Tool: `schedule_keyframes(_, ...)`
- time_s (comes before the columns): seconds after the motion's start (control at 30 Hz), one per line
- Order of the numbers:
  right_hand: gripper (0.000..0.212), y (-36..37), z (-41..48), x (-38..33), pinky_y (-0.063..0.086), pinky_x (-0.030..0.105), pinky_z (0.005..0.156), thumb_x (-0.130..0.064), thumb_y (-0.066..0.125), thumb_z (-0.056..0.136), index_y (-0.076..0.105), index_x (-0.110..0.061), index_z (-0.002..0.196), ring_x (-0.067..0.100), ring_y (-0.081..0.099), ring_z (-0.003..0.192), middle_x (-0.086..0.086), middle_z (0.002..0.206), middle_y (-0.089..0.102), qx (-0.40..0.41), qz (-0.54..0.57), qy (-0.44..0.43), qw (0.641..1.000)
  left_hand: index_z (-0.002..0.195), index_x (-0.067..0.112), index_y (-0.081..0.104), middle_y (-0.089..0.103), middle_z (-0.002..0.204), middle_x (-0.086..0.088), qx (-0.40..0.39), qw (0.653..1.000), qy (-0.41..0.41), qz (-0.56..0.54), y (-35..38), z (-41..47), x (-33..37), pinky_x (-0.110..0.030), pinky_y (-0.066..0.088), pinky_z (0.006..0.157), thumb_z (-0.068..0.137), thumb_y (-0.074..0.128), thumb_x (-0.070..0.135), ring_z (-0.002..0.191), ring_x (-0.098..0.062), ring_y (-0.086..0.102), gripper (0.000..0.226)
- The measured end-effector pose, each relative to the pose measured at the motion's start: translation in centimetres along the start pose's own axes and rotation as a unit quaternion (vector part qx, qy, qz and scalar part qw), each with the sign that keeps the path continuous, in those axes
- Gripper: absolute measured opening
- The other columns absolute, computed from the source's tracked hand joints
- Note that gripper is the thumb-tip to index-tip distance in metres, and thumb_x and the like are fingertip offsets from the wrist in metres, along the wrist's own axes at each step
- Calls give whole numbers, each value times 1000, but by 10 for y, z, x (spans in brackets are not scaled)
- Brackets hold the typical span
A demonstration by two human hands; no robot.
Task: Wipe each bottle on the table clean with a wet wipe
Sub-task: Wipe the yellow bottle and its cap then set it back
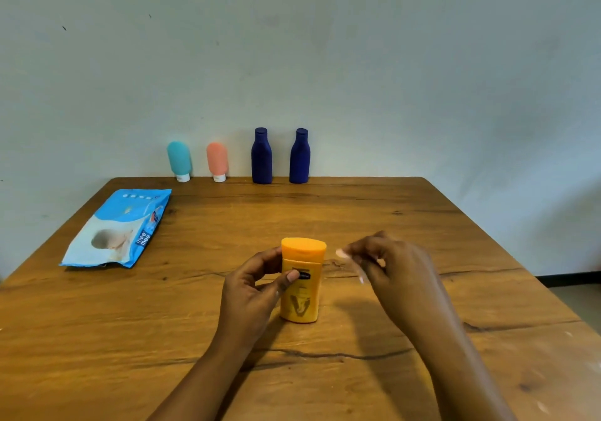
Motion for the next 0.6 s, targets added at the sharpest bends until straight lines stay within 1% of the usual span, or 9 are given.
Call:
schedule_keyframes(0.07, 21, -9, 4, -7, 42, 5, 72, -13, 59, 88, 66, -25, 103, -5, 54, 86, -20, 92, 54, 71, 20, -17, 997, 102, 16, 67, 72, 95, 2, 7, 1000, -16, -16, 0, 1, -4, -16, 53, 68, 71, 71, 0, 96, -6, 66, 35)
schedule_keyframes(0.13, 22, -2, 2, -22, 47, 10, 76, -16, 54, 88, 64, -23, 106, 0, 56, 93, -12, 101, 57, 116, 45, -67, 990, 101, 17, 67, 73, 96, 2, 7, 999, -24, -24, 1, 2, -5, -23, 56, 71, 69, 72, 7, 96, -11, 67, 33)
schedule_keyframes(0.23, 27, 31, -6, -26, 51, 18, 76, -21, 49, 88, 66, -13, 108, 7, 56, 95, 1, 106, 59, 90, -13, -119, 989, 104, 14, 68, 73, 98, -5, 5, 999, -28, -25, 1, 5, -6, -36, 57, 75, 67, 73, 16, 97, -21, 67, 37)
schedule_keyframes(0.3, 28, 50, -13, -15, 50, 18, 71, -24, 48, 88, 69, -12, 103, 10, 58, 89, 2, 100, 61, 53, -23, -122, 991, 103, 16, 67, 73, 97, -5, 13, 999, -39, -32, -2, 7, -8, -35, 57, 73, 67, 72, 18, 95, -23, 68, 37)
schedule_keyframes(0.4, 31, 60, -17, 3, 53, 22, 67, -30, 46, 86, 73, -16, 94, 9, 61, 83, -2, 91, 64, 11, -18, -110, 994, 100, 21, 66, 73, 96, -2, 23, 997, -55, -42, -5, 9, -10, -30, 58, 69, 67, 71, 19, 93, -19, 69, 34)
schedule_keyframes(0.47, 17, 52, -14, 11, 54, 22, 71, -18, 57, 87, 71, -17, 97, 6, 60, 86, -5, 95, 63, 41, 0, -89, 995, 101, 20, 66, 73, 97, -3, 18, 997, -58, -39, -3, 10, -11, -31, 57, 71, 67, 71, 20, 95, -19, 69, 34)
schedule_keyframes(0.5, 18, 46, -11, 11, 53, 19, 72, -11, 60, 87, 69, -17, 100, 5, 59, 88, -5, 97, 61, 68, 9, -79, 994, 102, 20, 66, 73, 98, -4, 16, 998, -57, -36, -2, 10, -11, -33, 57, 73, 67, 71, 21, 96, -19, 68, 35)
schedule_keyframes(0.53, 19, 40, -7, 8, 51, 17, 72, -9, 60, 87, 68, -17, 102, 5, 58, 88, -6, 99, 60, 94, 14, -78, 992, 102, 19, 67, 72, 99, -5, 15, 998, -56, -32, -1, 10, -10, -35, 57, 74, 67, 71, 21, 96, -19, 68, 36)
schedule_keyframes(0.6, 22, 40, -2, 0, 50, 15, 70, -21, 51, 90, 67, -16, 103, 4, 56, 87, -5, 99, 59, 98, 18, -91, 991, 102, 18, 67, 72, 98, -6, 17, 998, -54, -28, -2, 10, -11, -35, 57, 74, 69, 71, 19, 95, -20, 68, 34)
Point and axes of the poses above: each hand's wrist, its own z-axis towards the middle knuckle, its own y-axis out of the palm, x = y × z, the point moved 7 cm from there along z, towards the middle knuckle
